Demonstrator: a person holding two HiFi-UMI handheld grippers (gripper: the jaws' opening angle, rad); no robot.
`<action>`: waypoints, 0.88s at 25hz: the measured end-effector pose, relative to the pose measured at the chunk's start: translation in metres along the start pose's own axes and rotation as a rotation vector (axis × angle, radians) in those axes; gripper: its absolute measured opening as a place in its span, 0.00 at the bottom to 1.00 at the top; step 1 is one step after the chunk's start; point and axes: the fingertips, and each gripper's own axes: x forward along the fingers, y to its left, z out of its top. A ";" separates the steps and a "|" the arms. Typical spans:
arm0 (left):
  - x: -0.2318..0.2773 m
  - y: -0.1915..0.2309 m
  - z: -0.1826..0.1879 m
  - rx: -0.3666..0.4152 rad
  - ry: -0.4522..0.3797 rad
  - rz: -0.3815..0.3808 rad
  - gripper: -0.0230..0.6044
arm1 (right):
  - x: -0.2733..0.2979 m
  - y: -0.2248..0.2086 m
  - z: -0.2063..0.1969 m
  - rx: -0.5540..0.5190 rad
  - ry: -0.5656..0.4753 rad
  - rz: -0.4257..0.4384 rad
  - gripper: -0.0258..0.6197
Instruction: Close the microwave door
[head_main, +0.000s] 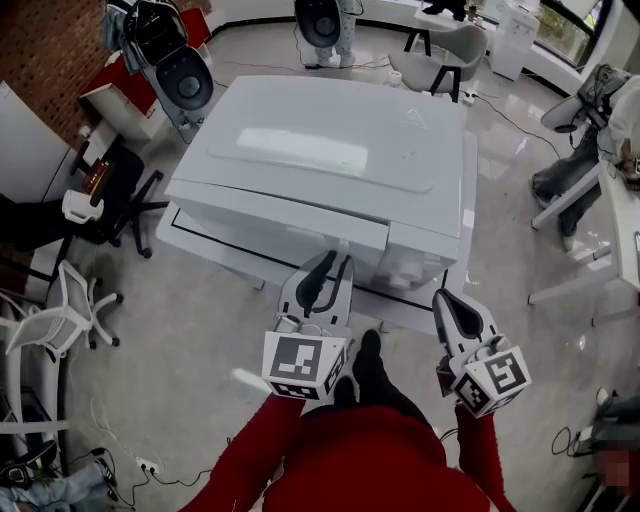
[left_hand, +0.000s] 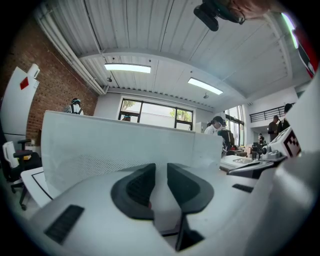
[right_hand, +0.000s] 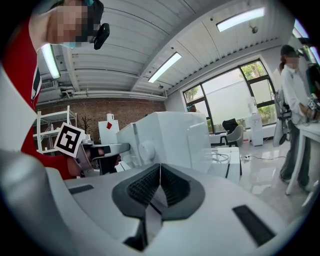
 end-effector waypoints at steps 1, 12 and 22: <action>0.000 0.000 0.000 0.001 -0.001 0.003 0.17 | 0.000 -0.001 0.000 0.001 0.001 -0.001 0.06; 0.008 0.003 0.004 -0.016 -0.003 0.037 0.16 | -0.002 -0.005 0.001 0.004 0.007 0.001 0.06; 0.009 0.001 0.003 -0.004 -0.014 0.036 0.16 | -0.005 -0.009 0.000 0.014 0.001 -0.006 0.06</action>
